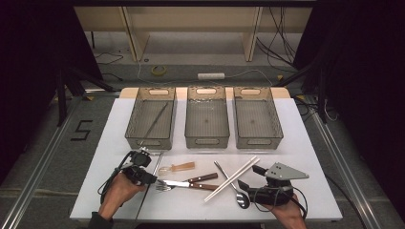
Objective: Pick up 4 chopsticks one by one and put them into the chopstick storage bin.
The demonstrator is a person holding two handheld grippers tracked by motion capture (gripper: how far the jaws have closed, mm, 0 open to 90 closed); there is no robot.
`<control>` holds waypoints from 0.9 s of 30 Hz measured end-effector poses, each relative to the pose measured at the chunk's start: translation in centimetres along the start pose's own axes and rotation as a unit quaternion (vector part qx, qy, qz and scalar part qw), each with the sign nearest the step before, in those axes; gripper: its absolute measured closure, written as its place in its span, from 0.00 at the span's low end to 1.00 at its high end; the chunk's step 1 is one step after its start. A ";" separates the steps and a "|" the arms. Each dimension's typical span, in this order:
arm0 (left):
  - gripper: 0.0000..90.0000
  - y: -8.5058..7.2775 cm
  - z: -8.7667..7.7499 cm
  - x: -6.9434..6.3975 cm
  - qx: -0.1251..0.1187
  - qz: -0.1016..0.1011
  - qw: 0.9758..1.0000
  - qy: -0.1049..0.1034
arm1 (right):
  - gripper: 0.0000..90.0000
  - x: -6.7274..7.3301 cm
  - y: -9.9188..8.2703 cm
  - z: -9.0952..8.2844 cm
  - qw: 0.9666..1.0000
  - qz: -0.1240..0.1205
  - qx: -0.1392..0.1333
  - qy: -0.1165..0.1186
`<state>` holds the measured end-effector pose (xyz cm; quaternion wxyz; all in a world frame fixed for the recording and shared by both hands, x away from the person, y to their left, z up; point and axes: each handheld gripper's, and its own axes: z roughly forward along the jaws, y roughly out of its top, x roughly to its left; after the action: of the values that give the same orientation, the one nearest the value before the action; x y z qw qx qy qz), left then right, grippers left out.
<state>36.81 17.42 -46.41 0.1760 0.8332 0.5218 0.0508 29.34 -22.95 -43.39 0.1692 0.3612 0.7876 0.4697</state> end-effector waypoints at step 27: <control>0.89 1.2 0.4 -0.5 0.047 0.025 0.998 0.030 | 0.31 0.1 0.0 0.1 1.000 -0.002 0.002 0.001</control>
<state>37.75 16.37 -46.32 0.1195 0.8516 0.5075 0.0550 29.33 -22.82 -43.42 0.1685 0.3597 0.7895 0.4678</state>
